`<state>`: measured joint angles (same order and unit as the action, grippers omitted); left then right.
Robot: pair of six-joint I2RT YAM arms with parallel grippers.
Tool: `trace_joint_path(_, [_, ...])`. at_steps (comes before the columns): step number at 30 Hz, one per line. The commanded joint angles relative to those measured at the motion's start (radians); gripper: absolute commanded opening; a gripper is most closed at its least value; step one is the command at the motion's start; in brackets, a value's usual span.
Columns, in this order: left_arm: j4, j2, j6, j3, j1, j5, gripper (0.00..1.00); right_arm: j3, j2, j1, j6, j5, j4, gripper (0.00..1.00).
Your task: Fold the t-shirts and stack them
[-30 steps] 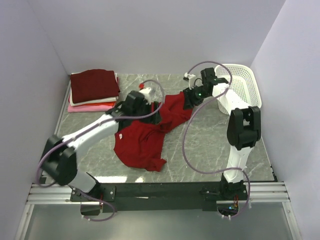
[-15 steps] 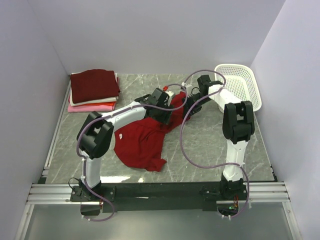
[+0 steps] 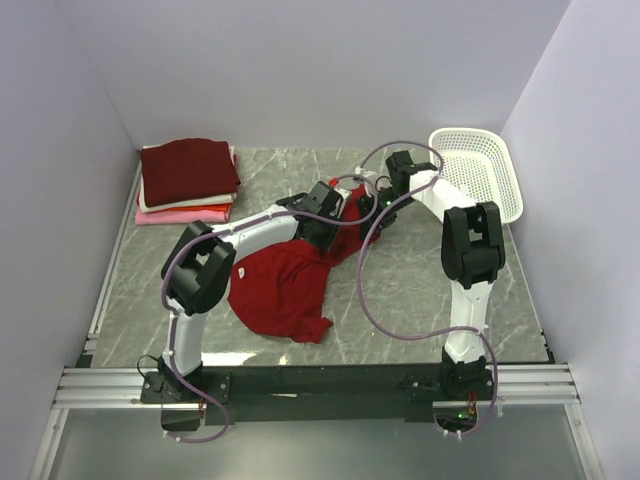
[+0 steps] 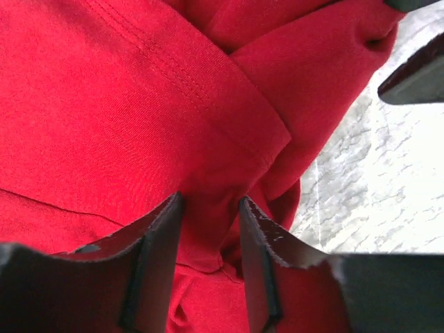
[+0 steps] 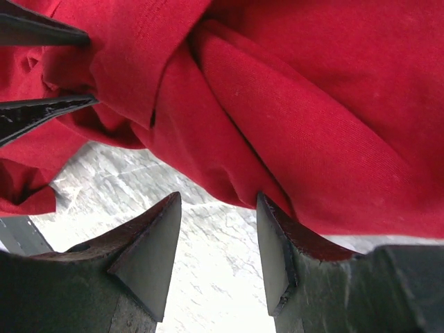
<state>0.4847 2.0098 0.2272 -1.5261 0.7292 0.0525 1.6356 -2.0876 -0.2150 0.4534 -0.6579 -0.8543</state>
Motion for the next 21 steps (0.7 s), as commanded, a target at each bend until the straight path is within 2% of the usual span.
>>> trace_joint_path(1, [-0.023, -0.005, 0.0, -0.003, 0.001, 0.023, 0.42, 0.0, -0.022, -0.011, -0.013, -0.003, 0.014, 0.54])
trace_joint_path(2, [-0.029, -0.011, 0.007, 0.001, 0.001, 0.02, 0.34, -0.003, -0.026, -0.015, -0.016, -0.003, 0.017, 0.54])
trace_joint_path(5, [-0.054, -0.032, 0.026, 0.029, -0.007, -0.009, 0.23, 0.023, -0.054, -0.024, -0.025, -0.006, 0.009, 0.53])
trace_joint_path(8, [-0.08, -0.066, 0.049, 0.064, -0.02, -0.037, 0.14, 0.044, -0.08, -0.033, -0.027, -0.005, -0.012, 0.47])
trace_joint_path(11, [-0.127, -0.124, 0.09, 0.107, -0.04, -0.069, 0.04, 0.049, -0.08, -0.037, -0.021, 0.0, -0.026, 0.28])
trace_joint_path(12, [-0.142, -0.147, 0.104, 0.147, -0.047, -0.081, 0.03, 0.059, -0.071, -0.037, -0.022, 0.007, -0.044, 0.09])
trace_joint_path(13, [-0.181, -0.199, 0.118, 0.168, -0.062, -0.109, 0.02, 0.064, -0.059, -0.034, -0.019, 0.015, -0.054, 0.01])
trace_joint_path(18, [-0.307, -0.4, 0.219, 0.337, -0.117, -0.203, 0.0, -0.016, 0.15, -0.026, -0.013, 0.072, -0.017, 0.0])
trace_joint_path(21, [-0.382, -0.549, 0.277, 0.412, -0.175, -0.258, 0.0, 0.013, 0.217, -0.032, -0.001, 0.127, -0.06, 0.0])
